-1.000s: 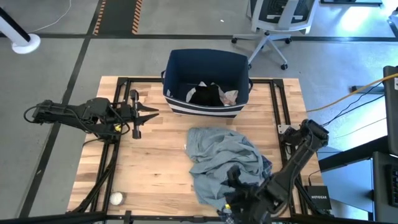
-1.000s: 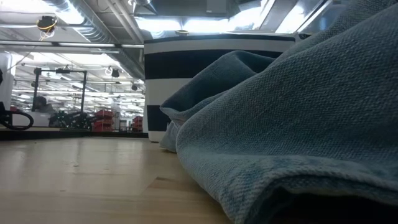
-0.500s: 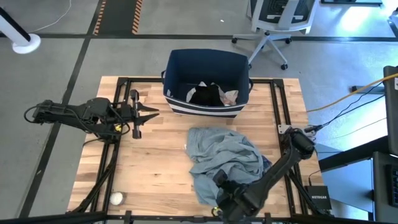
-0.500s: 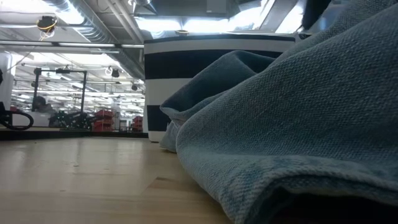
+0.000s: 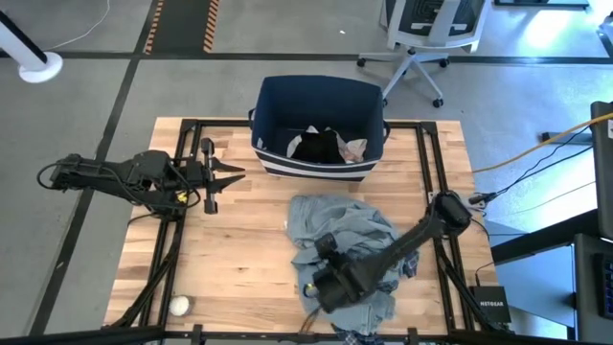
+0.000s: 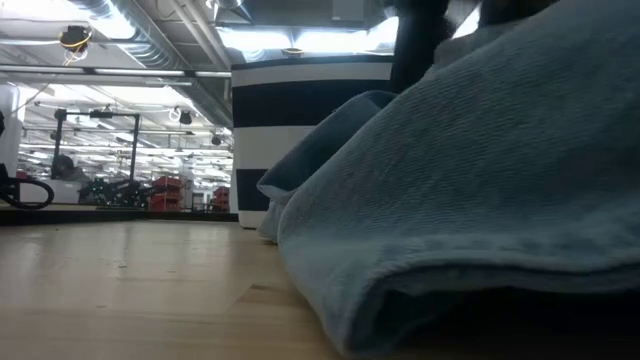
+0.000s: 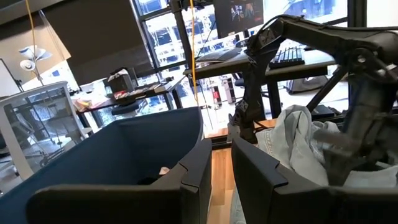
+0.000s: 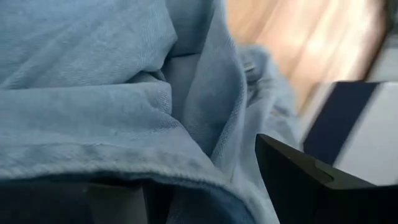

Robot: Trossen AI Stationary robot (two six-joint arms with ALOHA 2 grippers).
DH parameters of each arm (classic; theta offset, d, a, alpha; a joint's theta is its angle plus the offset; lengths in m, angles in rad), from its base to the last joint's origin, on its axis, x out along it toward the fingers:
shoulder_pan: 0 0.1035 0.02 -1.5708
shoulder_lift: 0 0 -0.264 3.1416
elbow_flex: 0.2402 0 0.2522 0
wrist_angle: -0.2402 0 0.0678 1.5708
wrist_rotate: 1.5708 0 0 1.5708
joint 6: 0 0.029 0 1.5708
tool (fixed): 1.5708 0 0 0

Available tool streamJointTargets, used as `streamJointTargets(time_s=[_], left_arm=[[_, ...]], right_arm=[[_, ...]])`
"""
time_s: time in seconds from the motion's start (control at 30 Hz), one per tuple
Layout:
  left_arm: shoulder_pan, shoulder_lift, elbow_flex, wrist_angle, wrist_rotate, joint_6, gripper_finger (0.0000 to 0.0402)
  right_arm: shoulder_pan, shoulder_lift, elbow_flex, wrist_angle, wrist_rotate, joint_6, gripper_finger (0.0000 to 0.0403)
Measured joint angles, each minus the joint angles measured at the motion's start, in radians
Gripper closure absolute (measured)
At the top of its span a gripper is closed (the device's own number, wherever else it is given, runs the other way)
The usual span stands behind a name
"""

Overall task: Sort clothes
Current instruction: Put the blue jeans into the blue bin

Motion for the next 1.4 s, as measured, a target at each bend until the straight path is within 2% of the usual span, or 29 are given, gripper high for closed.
streamJointTargets(time_s=[0.1, 0.47, 0.63, 0.87, 1.0, 1.3, 1.4], left_arm=[[0.000, 0.000, 0.000, 0.000, 0.000, 0.000, 0.0343], [0.000, 0.000, 0.000, 0.000, 0.000, -0.005, 0.0343], [0.000, 0.000, 0.000, 0.000, 0.000, -0.005, 0.0343], [0.000, 0.000, 0.000, 0.000, 0.000, -0.007, 0.0343], [0.000, 0.000, 0.000, 0.000, 0.000, -0.007, 0.0343], [0.000, 0.000, 0.000, 0.000, 0.000, -0.007, 0.0343], [0.000, 0.000, 0.000, 0.000, 0.000, -0.007, 0.0343]], right_arm=[[-0.051, 0.000, 0.000, -0.001, -0.093, 0.001, 0.0178], [-0.175, 0.018, 0.000, 0.000, -0.302, 0.001, 0.0178], [-0.183, 0.084, 0.002, -0.001, -0.335, -0.013, 0.0178], [-0.181, 0.128, 0.004, -0.002, -0.313, -0.008, 0.0183], [-0.179, 0.129, 0.003, 0.009, -0.297, -0.006, 0.0220], [-0.179, 0.133, 0.000, 0.011, -0.261, 0.045, 0.0371], [-0.166, 0.134, 0.000, 0.010, -0.244, 0.046, 0.0377]])
